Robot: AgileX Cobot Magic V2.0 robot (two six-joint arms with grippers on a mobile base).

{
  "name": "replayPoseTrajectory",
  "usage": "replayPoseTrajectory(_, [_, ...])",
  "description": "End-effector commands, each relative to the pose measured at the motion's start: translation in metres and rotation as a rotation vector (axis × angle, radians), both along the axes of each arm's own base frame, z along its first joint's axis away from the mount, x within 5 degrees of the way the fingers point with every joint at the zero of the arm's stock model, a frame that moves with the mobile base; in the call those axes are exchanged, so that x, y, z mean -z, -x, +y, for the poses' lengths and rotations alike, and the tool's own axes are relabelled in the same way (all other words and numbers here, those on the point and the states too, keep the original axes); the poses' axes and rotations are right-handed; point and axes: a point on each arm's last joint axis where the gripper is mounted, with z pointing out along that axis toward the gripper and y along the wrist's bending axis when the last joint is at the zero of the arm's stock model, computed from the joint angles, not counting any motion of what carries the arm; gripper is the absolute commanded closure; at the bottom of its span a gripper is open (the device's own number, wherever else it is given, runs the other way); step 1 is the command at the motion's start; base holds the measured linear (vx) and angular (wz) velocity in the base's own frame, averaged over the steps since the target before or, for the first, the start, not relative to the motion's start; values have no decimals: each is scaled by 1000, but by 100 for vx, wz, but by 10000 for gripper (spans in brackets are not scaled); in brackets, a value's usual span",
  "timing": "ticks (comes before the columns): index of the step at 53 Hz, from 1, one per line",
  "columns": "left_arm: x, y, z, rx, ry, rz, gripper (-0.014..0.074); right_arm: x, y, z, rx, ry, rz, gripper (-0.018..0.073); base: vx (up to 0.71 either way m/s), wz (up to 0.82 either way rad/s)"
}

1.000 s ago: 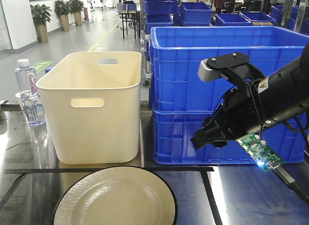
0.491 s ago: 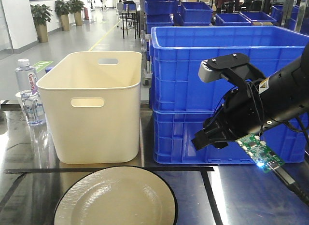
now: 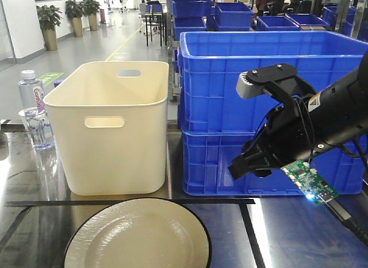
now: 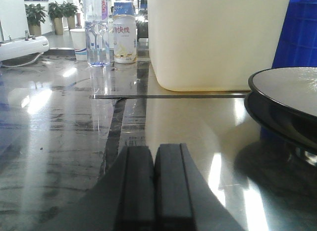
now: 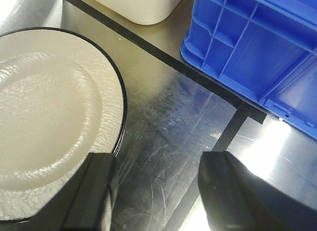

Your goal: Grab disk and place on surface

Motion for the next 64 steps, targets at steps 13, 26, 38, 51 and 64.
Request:
replayPoseTrajectory(13, [-13,0,0,1,21,-96,605,-16,5,-11,56,3,-139,162,0,0])
replayPoseTrajectory(26, [-13,0,0,1,21,-96,605,9,38,-36,196,-108,-259,375,0,0])
replayPoseTrajectory(38, [-13,0,0,1,20,-96,605,35,97,-97,392,-147,-473,573,0,0])
replayPoseTrajectory(51, [-13,0,0,1,20,-96,605,100,168,-132,543,-78,-661,570,0,0])
replayPoseTrajectory(64, [-13,0,0,1,20,-96,605,181,214,-131,540,-173,-836,568,0,0])
